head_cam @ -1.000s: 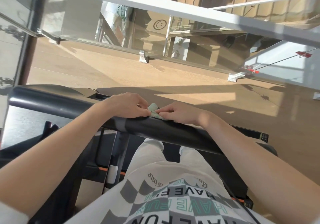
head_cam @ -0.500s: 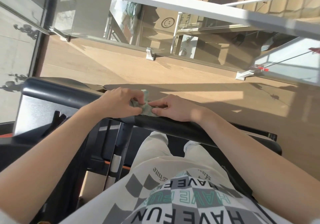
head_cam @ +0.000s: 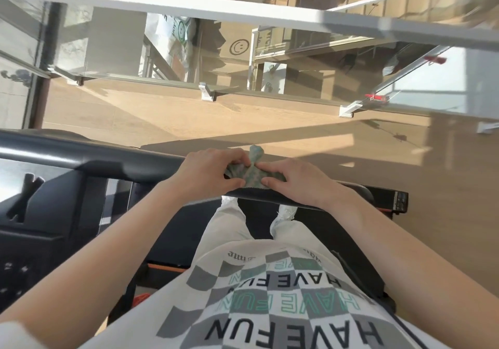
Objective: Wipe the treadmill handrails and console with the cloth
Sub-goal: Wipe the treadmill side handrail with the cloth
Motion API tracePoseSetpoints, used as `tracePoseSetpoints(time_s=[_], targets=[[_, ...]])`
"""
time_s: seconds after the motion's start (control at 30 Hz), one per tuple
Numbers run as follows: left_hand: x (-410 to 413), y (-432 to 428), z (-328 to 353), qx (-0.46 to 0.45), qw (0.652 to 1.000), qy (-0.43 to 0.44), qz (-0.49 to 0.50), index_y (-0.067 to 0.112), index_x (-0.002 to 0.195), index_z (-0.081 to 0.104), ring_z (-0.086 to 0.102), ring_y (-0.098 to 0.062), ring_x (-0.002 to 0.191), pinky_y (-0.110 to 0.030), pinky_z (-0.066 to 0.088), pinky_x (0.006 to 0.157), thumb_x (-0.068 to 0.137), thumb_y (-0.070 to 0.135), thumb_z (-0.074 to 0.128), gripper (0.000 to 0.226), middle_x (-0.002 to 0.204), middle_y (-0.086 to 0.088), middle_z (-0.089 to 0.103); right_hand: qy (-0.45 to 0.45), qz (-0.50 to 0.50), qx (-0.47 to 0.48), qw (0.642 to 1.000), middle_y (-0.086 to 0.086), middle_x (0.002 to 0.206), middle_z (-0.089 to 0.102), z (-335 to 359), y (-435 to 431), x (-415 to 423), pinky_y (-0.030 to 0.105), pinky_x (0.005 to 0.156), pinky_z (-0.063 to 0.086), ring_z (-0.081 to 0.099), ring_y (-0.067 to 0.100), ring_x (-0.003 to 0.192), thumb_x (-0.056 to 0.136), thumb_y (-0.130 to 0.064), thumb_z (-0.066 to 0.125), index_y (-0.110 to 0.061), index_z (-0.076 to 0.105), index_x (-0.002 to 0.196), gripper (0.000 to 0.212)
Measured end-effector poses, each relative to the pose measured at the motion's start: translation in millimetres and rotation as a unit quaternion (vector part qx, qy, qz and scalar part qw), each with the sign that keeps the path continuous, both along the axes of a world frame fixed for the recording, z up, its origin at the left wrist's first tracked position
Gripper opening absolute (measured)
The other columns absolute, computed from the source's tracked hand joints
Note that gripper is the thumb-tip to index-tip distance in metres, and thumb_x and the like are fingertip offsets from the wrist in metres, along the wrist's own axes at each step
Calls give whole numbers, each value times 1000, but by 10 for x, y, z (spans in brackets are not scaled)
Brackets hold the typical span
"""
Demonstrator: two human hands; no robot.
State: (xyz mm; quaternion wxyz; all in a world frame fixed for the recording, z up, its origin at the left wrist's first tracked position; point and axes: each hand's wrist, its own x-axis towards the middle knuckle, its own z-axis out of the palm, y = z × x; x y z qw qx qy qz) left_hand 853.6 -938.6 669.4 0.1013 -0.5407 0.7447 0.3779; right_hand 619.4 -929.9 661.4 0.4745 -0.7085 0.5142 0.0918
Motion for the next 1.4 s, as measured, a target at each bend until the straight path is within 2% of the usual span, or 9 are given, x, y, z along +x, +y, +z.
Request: tracePoseSetpoints(time_s=[0.17,0.37,0.6,0.67,0.73,0.93,1.13,1.3,1.4], targets=[[-631,106,-56,-6,1000,22,-13,46,124,59,63,-12,97,-37,54,80,88,49,67,37,108,19,67,9,-50,-22,998,-3,123,68,-18,233,-643,40,92,49,60,18,109,100,-52,49,-43,47,145,46],[-1349,213,-107,-24,999,22,-43,47,128,58,63,-15,97,-38,54,83,90,52,64,39,109,14,69,18,-105,-18,994,-2,122,68,-89,452,-1364,45,97,49,60,20,110,99,-53,50,-40,54,140,43],[-2064,296,-144,-41,996,37,-76,47,130,58,62,-17,101,-39,54,84,90,51,65,41,116,13,69,-68,-213,4,975,-14,108,72,-288,746,-2051,43,101,48,64,11,106,93,-47,59,-40,64,127,35],[-2251,361,-184,-53,994,51,-80,47,129,60,62,-15,103,-39,54,84,90,49,66,39,117,17,70,-97,-236,23,967,-5,105,74,-370,866,-2169,39,100,49,66,18,104,95,-31,62,-30,68,124,29],[-2424,460,-236,-83,990,62,-92,47,124,65,63,-12,107,-38,55,86,90,45,67,35,121,22,69,-117,-275,35,953,-2,104,75,-462,994,-2224,37,100,49,67,16,105,95,-15,64,-22,71,120,26],[-2497,817,-471,-298,941,123,-105,32,99,80,69,-21,109,-41,56,84,88,32,76,12,117,10,75,-155,-474,18,867,-9,101,75,-623,1237,-2054,38,95,57,69,6,97,89,-17,75,-19,74,110,21],[-2215,1028,-642,-434,879,119,-158,29,107,78,64,-28,111,-41,53,83,93,31,74,14,128,-1,71,-89,-544,-59,832,-7,91,75,-638,1403,-1783,39,87,57,71,9,85,83,-18,79,-20,73,94,12],[-1904,1096,-618,-462,868,137,-120,27,103,80,66,-26,105,-38,53,78,92,39,75,17,124,-1,73,-7,-464,-258,848,1,100,75,-629,1527,-1402,33,83,53,71,21,86,87,-6,69,-19,65,125,40],[-1663,1122,-637,-490,854,147,-96,24,95,80,66,-27,98,-37,53,75,93,31,75,9,118,-1,74,-28,-470,-308,827,4,113,70,-616,1602,-1235,43,87,58,68,20,97,85,0,69,-14,62,130,48]])
